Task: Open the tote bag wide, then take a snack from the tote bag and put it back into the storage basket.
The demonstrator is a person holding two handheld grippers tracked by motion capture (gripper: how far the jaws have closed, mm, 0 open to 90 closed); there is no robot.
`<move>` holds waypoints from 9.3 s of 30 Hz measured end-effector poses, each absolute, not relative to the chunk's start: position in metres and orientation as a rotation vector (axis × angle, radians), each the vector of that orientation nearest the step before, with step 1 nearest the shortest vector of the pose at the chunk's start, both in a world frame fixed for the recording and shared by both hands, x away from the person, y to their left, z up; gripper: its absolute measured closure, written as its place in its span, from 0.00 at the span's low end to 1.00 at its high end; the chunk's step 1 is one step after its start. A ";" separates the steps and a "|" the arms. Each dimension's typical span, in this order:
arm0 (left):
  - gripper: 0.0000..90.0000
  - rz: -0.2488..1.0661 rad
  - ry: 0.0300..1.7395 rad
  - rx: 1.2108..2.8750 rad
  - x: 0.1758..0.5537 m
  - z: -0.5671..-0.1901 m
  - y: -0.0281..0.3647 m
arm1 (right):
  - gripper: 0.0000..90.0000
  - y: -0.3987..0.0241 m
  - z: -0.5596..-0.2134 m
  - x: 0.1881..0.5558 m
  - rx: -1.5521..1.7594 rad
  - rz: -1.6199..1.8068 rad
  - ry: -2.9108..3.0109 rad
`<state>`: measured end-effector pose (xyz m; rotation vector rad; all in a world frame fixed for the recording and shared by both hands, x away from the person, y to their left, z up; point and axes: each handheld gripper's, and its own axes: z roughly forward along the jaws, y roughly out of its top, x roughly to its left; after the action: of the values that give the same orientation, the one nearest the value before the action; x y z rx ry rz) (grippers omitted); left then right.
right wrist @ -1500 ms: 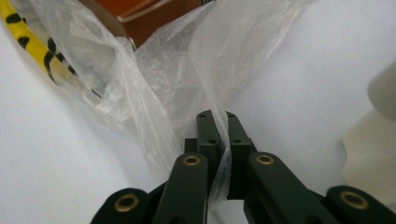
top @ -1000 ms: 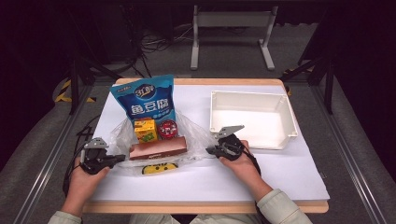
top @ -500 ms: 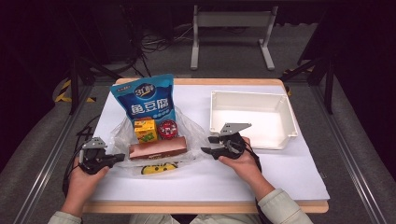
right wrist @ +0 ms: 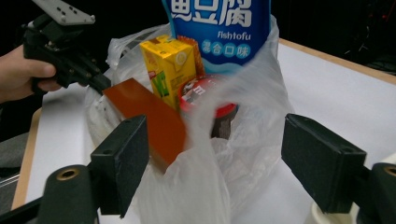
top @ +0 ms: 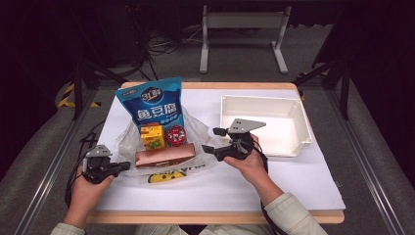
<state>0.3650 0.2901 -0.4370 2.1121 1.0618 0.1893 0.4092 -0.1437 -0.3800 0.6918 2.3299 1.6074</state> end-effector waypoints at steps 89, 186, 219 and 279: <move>1.00 0.484 1.175 2.072 0.400 -0.427 0.277 | 0.99 -0.116 -0.436 0.418 0.721 0.966 2.677; 0.62 0.439 0.954 1.756 0.342 -0.402 0.311 | 0.32 -0.122 -0.324 0.415 0.533 1.511 2.459; 0.62 0.474 0.970 1.736 0.332 -0.403 0.319 | 0.34 -0.069 -0.316 0.434 0.353 1.415 2.680; 0.63 0.460 0.934 1.772 0.331 -0.403 0.317 | 0.34 0.017 -0.381 0.442 0.137 1.014 2.984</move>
<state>0.3308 0.3167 -0.4032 1.7723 0.9337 0.4596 0.4425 0.0167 -0.3810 0.1373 2.9840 1.0142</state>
